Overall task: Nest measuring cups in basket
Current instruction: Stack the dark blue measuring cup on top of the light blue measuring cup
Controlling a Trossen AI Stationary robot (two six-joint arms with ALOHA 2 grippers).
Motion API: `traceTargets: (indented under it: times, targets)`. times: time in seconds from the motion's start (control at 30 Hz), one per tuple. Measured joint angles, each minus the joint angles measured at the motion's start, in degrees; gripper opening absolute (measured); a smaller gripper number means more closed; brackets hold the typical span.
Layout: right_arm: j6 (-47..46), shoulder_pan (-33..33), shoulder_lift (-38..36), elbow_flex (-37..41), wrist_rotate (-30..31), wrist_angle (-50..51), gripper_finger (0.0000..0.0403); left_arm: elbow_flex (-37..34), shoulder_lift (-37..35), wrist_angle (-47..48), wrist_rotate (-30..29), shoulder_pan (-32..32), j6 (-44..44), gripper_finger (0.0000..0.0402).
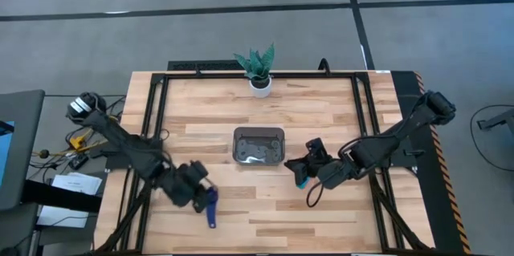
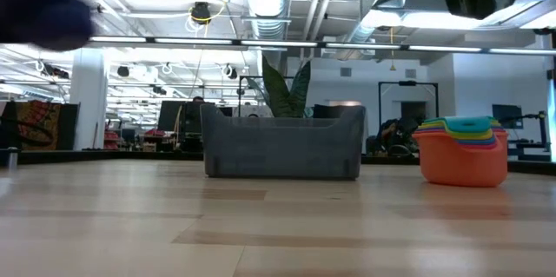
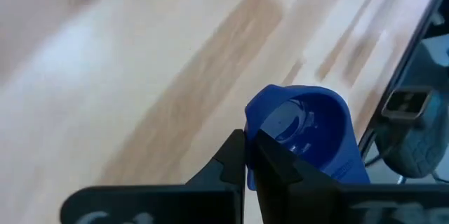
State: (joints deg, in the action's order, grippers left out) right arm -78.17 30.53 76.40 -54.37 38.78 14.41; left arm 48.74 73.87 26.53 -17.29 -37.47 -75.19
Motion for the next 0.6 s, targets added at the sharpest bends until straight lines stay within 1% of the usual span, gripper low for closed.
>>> traceTargets:
  times: [0.07,0.13,0.2,0.27,0.33,0.4,0.43,0.53,0.6]
  targets:
    - [-0.04,0.81,0.05,0.11,-0.01,-1.33,0.0122,1.81,0.00,-0.47,-0.84,3.06,6.28,0.0000]
    - [-0.02,1.28,1.54,-0.17,-0.03,-5.29,0.0122,3.75,0.00,-0.71,-2.37,5.82,11.46,0.0000]
    - [0.29,2.08,2.65,0.14,-0.65,-6.45,0.0122,5.76,0.13,-0.97,-3.52,8.67,15.78,0.0000]
    - [0.42,2.58,3.98,-0.03,-1.48,-11.14,0.0122,7.43,0.33,-1.33,-3.93,11.40,19.23,0.0000]
    - [0.51,3.08,4.91,-0.13,-1.55,-13.23,0.0122,8.95,0.78,-1.61,-4.40,14.14,21.85,0.0000]
    - [0.60,3.63,6.26,-0.14,-1.58,-15.32,0.0122,9.98,1.44,-4.59,-4.26,16.57,24.29,0.0000]
    - [0.61,3.56,6.85,-0.43,-1.60,-15.30,0.0122,10.15,1.41,-5.29,-4.19,17.58,25.40,0.0000]
    - [1.56,3.37,8.34,-1.76,-1.81,-15.23,0.0122,11.18,2.54,-11.68,-2.62,20.48,28.31,0.0000]
    - [2.96,2.93,9.21,-3.10,-1.85,-15.34,0.0122,11.75,3.07,-11.97,-2.10,21.81,29.33,0.0000]
